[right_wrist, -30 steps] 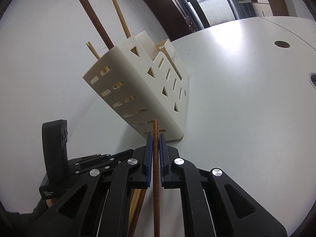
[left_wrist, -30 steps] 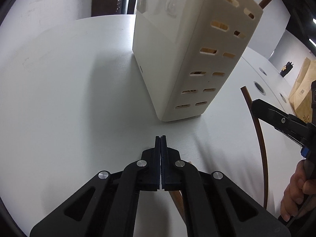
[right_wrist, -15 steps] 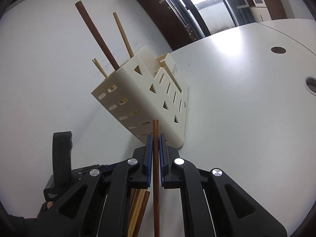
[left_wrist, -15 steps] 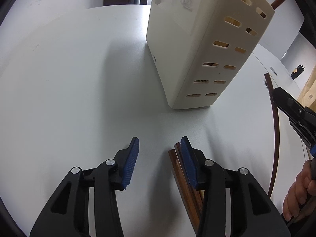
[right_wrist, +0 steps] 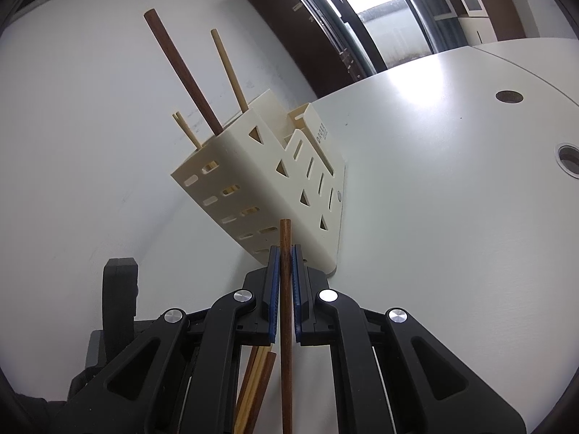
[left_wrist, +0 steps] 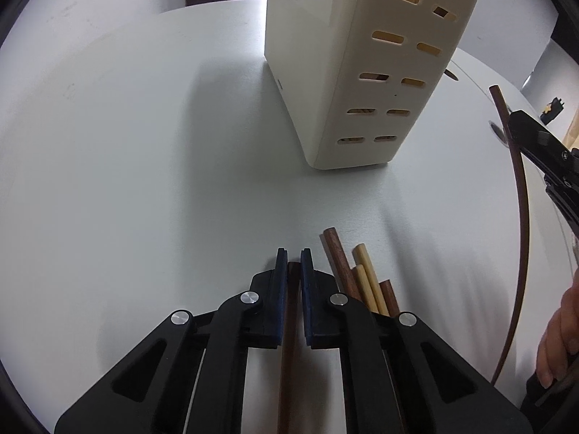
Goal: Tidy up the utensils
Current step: 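Lift the brown chopstick with the right tool while the left tool grasps a pale chopstick, then carry both chopsticks upright over the cream holder and lower them in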
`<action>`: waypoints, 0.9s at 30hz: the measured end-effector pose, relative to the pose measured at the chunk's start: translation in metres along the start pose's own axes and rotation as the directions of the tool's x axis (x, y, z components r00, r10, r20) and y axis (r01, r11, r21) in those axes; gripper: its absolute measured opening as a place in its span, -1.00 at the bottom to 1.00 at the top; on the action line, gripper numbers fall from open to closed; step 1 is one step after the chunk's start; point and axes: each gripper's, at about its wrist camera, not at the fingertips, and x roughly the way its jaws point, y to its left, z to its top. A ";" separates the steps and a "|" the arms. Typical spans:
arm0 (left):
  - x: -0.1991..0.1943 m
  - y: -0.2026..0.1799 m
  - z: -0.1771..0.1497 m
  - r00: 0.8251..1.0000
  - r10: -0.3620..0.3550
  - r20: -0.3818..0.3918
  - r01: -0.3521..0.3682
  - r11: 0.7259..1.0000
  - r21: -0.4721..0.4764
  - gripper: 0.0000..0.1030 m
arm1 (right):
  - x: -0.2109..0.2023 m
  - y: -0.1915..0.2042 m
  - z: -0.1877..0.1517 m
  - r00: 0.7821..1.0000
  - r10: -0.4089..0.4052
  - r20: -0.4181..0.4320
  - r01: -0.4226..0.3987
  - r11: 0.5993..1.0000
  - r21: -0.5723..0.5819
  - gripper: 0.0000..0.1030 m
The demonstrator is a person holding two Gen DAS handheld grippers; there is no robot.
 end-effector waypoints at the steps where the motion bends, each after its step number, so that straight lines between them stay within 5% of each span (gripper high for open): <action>1: -0.002 0.002 0.001 0.999 -0.032 0.002 0.032 0.999 -0.009 -0.87 | -0.003 0.000 0.001 1.000 0.009 0.012 -0.009 1.000 -0.002 -0.86; 6: -0.043 0.007 0.005 0.988 -0.111 0.108 0.113 0.994 -0.008 -0.87 | -0.033 0.008 0.008 0.985 0.114 0.131 -0.111 0.993 -0.033 -0.86; 15: -0.127 0.013 -0.011 0.931 -0.246 0.270 0.255 0.967 0.001 -0.87 | -0.086 0.038 0.017 0.911 0.305 0.278 -0.270 0.950 -0.158 -0.86; 27: -0.204 -0.008 -0.004 0.865 -0.275 0.420 0.269 0.960 0.073 -0.87 | -0.114 0.070 0.037 0.879 0.318 0.356 -0.249 0.942 -0.227 -0.86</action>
